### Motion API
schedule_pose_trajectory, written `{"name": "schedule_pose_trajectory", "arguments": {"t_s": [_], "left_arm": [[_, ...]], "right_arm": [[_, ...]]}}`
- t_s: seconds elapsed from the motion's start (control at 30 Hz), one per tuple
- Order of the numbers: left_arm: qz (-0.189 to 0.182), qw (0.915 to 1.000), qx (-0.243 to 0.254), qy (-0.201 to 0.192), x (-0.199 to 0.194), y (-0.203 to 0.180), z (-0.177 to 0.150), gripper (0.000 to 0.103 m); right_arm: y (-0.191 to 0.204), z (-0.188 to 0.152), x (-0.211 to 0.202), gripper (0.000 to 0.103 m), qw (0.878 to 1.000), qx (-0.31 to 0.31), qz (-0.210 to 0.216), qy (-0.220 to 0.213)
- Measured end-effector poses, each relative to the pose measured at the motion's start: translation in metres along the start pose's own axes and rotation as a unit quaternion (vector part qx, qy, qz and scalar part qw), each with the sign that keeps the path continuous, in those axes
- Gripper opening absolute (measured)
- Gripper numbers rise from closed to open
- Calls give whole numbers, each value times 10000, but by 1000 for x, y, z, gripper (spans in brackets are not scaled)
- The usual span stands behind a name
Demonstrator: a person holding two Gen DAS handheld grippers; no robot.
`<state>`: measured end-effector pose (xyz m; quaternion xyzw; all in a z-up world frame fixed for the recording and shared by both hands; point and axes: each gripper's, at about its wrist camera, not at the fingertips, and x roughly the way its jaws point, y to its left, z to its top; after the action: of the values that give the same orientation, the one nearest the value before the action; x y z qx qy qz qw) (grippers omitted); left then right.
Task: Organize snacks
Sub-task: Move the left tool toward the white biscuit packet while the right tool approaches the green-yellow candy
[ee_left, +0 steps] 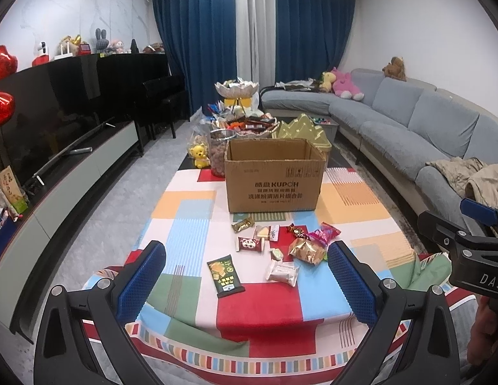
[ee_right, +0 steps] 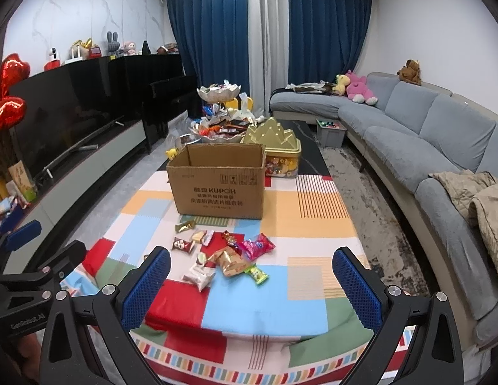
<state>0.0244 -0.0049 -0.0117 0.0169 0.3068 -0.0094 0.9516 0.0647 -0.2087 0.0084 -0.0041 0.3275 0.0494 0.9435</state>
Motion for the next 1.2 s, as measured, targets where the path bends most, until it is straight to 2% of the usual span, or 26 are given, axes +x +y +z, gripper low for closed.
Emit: {"name": "schedule_pose_trajectory", "arguments": {"t_s": [0.63,1.2], "left_arm": [[-137,9967,429,680,67,-12,5,103],[-423,9858,710,1461,145,-35,1,102]], "right_arm": [[1,10,65,102,9976,-285,69,632],[-10,2,136,102,9882,-636,119,1386]]}}
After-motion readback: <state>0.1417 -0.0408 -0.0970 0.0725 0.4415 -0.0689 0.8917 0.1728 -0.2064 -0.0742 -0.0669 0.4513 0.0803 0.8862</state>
